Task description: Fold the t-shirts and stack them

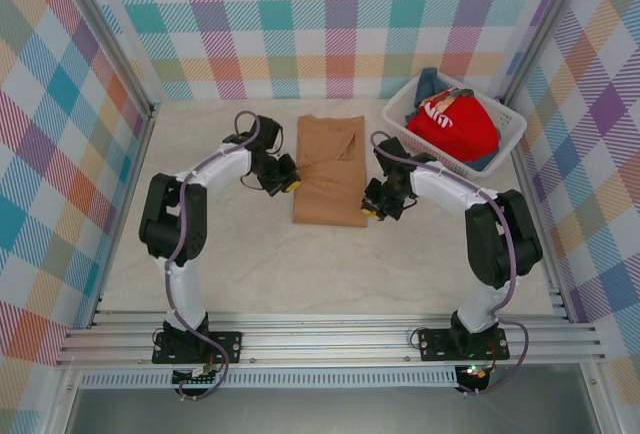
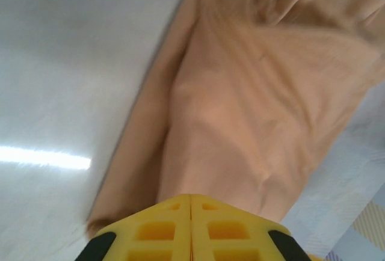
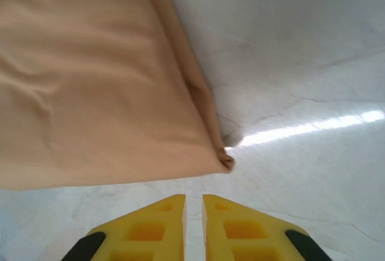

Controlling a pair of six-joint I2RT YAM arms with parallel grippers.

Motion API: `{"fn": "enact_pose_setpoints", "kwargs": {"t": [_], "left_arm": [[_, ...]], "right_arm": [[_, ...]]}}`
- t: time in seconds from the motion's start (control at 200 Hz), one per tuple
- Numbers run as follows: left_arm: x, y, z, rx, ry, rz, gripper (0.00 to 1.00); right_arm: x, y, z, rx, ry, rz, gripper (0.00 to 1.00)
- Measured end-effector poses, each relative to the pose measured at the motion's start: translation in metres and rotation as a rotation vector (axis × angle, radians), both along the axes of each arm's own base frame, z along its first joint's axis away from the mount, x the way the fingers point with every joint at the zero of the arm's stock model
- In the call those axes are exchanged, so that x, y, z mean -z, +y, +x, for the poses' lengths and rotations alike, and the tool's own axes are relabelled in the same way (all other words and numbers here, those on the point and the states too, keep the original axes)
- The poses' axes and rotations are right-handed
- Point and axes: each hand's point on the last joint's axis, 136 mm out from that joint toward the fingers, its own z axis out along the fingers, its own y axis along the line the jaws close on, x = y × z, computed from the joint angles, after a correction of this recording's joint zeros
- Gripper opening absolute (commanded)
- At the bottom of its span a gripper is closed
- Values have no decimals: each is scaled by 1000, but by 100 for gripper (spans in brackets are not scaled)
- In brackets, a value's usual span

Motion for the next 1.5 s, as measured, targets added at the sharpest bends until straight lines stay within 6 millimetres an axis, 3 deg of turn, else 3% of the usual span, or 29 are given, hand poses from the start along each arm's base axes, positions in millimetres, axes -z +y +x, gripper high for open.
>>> {"fn": "enact_pose_setpoints", "kwargs": {"t": [0.25,0.46,0.61,0.705,0.78,0.85,0.92,1.06,1.135,1.215,1.34,1.5], "left_arm": [[20,-19,56,22,-16,8,2],[34,-20,98,26,-33,20,2],[31,-12,130,13,-84,14,2],[25,-7,136,8,-98,11,6],[21,-6,136,20,-112,22,18],[20,0,126,21,-105,48,28],[15,10,99,21,-75,87,30],[-17,27,19,12,-34,108,34],[-30,23,-25,17,-33,75,38],[-26,11,-62,44,-7,47,39],[3,-8,-88,82,60,35,40],[36,-12,-93,95,135,71,39]], "right_arm": [[25,21,23,1,32,27,14],[51,20,16,-6,104,-17,12],[52,20,16,-17,99,-19,14],[51,20,16,-31,89,-18,20],[48,19,16,-41,79,-23,24],[43,17,15,-51,71,-33,29],[33,13,13,-53,56,-43,32],[0,11,14,-51,-15,-22,37],[-13,9,9,-51,-48,2,40],[-12,6,-4,-53,-39,13,42],[6,0,-22,-50,21,16,43],[20,-3,-28,-46,68,23,44]]}}
